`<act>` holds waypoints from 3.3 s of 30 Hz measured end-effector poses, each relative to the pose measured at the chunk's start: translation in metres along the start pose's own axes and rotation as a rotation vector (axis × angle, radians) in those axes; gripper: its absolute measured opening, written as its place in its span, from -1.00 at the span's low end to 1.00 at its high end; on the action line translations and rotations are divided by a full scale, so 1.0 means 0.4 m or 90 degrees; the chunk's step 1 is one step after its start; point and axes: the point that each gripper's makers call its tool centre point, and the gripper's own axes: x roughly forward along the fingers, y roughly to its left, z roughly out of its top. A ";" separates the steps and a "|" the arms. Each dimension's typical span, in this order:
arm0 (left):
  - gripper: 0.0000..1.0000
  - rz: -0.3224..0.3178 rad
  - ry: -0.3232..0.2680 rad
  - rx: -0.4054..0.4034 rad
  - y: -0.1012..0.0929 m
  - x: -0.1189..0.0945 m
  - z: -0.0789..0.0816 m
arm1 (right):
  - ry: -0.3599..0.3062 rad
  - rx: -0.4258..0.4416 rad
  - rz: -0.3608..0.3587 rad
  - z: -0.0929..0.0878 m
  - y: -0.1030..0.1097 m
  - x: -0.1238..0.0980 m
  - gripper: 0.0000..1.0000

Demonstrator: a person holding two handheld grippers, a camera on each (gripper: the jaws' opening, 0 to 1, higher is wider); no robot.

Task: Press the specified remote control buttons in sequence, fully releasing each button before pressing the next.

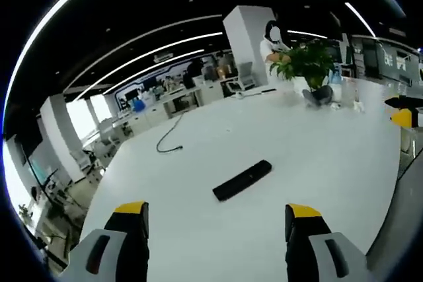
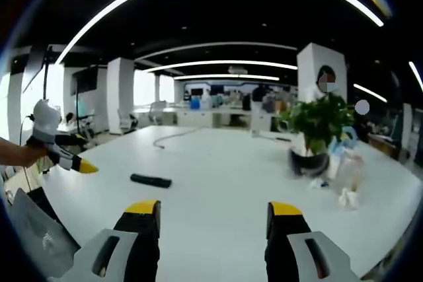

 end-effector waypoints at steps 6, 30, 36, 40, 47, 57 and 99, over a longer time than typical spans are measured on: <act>0.72 -0.041 0.020 0.036 -0.001 0.060 0.014 | 0.004 -0.003 -0.002 -0.001 0.001 0.002 0.26; 0.35 -0.244 0.141 0.065 -0.059 0.257 -0.009 | 0.021 -0.005 -0.014 -0.012 -0.004 0.007 0.26; 0.34 -0.289 0.173 0.103 -0.067 0.308 -0.009 | 0.024 0.000 -0.020 -0.014 -0.010 0.008 0.26; 0.28 -0.326 0.210 0.167 -0.073 0.338 -0.020 | 0.025 0.000 -0.020 -0.015 -0.012 0.010 0.26; 0.10 -0.392 0.280 0.266 -0.078 0.373 -0.052 | 0.025 0.003 -0.021 -0.012 -0.014 0.011 0.27; 0.02 -0.422 0.346 0.325 -0.086 0.396 -0.089 | 0.025 0.002 -0.028 -0.013 -0.021 0.010 0.26; -0.27 -0.455 0.469 0.382 -0.072 0.396 -0.154 | 0.030 0.022 -0.026 -0.009 -0.024 0.013 0.22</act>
